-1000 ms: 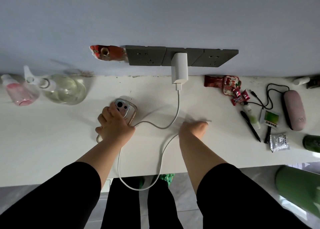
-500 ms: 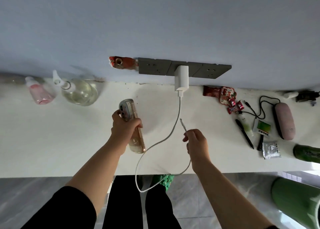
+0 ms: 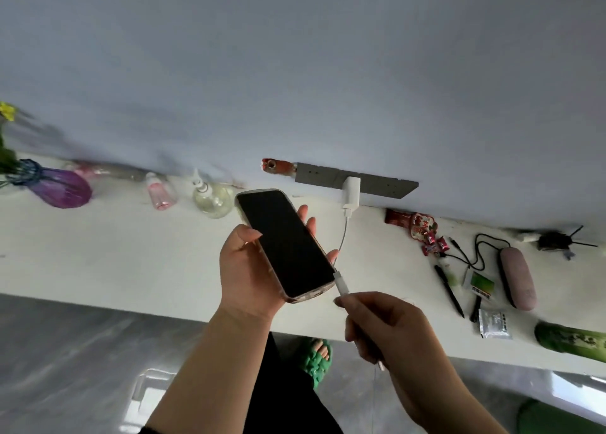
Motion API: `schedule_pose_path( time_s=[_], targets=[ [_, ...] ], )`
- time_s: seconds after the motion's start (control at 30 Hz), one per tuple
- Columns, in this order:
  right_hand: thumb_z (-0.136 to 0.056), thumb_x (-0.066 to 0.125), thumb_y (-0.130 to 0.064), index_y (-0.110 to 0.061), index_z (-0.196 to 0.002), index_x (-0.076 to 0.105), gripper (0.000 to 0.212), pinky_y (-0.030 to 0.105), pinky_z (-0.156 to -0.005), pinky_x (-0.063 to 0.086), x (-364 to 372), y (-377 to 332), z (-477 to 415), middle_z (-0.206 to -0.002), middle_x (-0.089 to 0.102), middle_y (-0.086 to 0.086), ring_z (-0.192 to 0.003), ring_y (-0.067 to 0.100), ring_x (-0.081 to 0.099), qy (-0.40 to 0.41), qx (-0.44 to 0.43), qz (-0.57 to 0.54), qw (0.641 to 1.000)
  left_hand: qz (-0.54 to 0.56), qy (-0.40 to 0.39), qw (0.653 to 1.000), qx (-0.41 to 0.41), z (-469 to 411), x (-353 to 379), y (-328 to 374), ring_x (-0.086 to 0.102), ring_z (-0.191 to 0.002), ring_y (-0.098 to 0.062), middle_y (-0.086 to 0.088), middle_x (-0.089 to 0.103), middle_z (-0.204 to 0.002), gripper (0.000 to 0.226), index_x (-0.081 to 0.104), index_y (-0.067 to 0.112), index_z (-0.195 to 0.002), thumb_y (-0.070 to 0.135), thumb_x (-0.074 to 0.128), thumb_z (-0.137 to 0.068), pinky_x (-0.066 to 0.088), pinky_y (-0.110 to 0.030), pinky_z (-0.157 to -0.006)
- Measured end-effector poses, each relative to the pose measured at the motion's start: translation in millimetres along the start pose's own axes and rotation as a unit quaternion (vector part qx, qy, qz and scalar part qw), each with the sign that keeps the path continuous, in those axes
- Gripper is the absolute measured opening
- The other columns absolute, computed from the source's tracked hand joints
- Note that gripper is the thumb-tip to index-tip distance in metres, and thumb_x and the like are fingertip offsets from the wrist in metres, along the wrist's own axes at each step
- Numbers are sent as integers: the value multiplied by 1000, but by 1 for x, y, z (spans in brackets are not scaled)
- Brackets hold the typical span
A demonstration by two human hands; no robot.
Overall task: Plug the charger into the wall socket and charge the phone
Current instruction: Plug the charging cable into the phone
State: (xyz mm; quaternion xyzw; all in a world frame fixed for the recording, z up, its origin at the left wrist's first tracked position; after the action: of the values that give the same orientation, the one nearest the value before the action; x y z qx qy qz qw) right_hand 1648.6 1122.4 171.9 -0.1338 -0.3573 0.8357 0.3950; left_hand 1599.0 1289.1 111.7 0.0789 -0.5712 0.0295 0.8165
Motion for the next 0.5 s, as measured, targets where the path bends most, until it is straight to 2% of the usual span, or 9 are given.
schedule_pose_path(
  time_s=[0.07, 0.13, 0.3, 0.5],
  targets=[
    [-82, 69, -26, -16, -82, 78, 14, 19, -39, 36, 8, -9, 16, -59, 65, 6, -41, 12, 46, -19, 13, -9, 1000, 16, -7, 1000, 14, 8, 14, -2, 47, -124, -29, -7, 41, -141, 53, 45, 22, -131, 28, 45, -78, 24, -68, -108],
    [-82, 71, -23, -12, -78, 76, 13, 19, -36, 35, 15, -13, 26, -60, 66, 7, -41, 13, 49, -37, 32, -12, 999, 26, 0, 999, 32, 13, 23, -3, 52, -122, -28, -7, 48, -138, 52, 51, 22, -130, 30, 49, -79, 29, -66, -106],
    [-62, 74, -38, -5, -77, 71, 36, 18, -34, 32, 20, -15, 39, -58, 64, 10, -38, 14, 46, -61, 68, -1, 996, 57, 41, 995, 71, 18, 36, -4, 62, -109, -27, -8, 60, -127, 48, 57, 22, -124, 36, 60, -79, 42, -54, -101],
    [-66, 72, -39, -11, -78, 76, 30, 17, -35, 32, 17, -19, 43, -58, 62, 7, -37, 12, 45, -92, 78, -6, 993, 63, 31, 994, 81, 21, 42, -8, 61, -107, -26, -8, 60, -125, 43, 56, 21, -121, 35, 57, -81, 43, -52, -99]
  ],
)
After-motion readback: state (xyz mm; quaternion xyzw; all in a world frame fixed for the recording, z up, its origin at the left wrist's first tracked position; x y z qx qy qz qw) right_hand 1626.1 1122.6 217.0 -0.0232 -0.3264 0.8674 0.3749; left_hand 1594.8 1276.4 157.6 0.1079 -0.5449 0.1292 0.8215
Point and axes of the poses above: each hand's wrist, its own z-axis away from the middle knuckle, its own x-axis out of the palm, y = z × x, the point moved 3 cm from there along -z, towards the middle knuckle
